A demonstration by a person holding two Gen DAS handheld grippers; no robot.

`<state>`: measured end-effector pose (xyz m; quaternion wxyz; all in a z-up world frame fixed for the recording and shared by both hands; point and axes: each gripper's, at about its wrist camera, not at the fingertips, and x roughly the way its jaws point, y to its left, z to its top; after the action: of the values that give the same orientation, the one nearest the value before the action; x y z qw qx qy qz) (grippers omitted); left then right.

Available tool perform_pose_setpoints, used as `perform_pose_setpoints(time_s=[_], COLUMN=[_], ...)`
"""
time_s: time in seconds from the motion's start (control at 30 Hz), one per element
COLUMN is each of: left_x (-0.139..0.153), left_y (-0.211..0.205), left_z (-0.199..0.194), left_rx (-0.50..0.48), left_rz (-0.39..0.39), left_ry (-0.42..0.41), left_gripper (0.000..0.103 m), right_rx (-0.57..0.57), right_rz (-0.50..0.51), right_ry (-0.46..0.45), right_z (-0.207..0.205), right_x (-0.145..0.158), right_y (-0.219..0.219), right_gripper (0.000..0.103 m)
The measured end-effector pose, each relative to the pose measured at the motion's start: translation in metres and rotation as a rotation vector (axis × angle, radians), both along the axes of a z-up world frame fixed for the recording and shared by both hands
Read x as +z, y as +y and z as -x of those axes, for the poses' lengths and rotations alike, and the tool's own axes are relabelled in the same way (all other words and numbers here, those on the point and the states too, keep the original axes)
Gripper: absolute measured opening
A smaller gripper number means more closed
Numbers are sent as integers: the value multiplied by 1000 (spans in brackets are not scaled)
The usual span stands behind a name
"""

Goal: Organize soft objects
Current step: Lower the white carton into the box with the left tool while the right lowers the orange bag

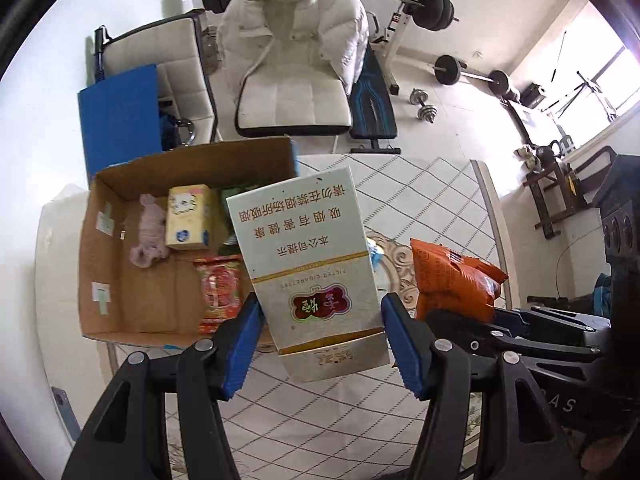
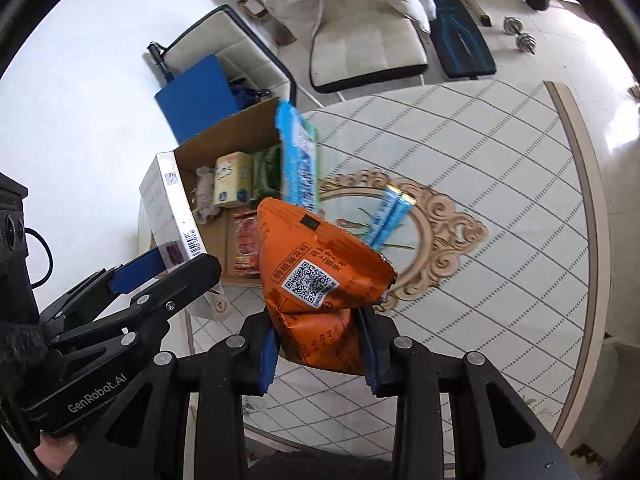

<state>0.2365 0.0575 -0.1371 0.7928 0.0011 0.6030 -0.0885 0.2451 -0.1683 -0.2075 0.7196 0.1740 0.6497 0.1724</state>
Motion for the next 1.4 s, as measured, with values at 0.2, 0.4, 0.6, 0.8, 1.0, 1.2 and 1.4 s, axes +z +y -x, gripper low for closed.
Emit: perform_pose_setpoints(time_s=[0.2,0.4,0.6,0.8,1.0,1.2,1.4], left_x=[-25,-85,-157,-191,-202,-197,-176], left_y=[101,176,217,213,217,225,211], left_z=[-22,-48,-73,-81,-91,-92,-77], left_rx=[88,149,156,88,116,162,133], left_rz=[-66,-103,-80,-89,-86,-51,-97], left_ry=[9,147,314,387,425,417,365], left_gripper=[58,58,58,58,58,79,89], right_rx=[85,148,161,172,186,178,159], right_rz=[-26,-26,-8,10,27,69,139], right_ry=[17,108,181,209,206,179,152], right_z=[-19,-37,-52,-59,-65,-71,-70], right_x=[-11,-69,-124,-151,-160,-151,-135], right_y=[101,188,237,259,266,261,245], right_gripper=[36,36,36,36,51,69,69])
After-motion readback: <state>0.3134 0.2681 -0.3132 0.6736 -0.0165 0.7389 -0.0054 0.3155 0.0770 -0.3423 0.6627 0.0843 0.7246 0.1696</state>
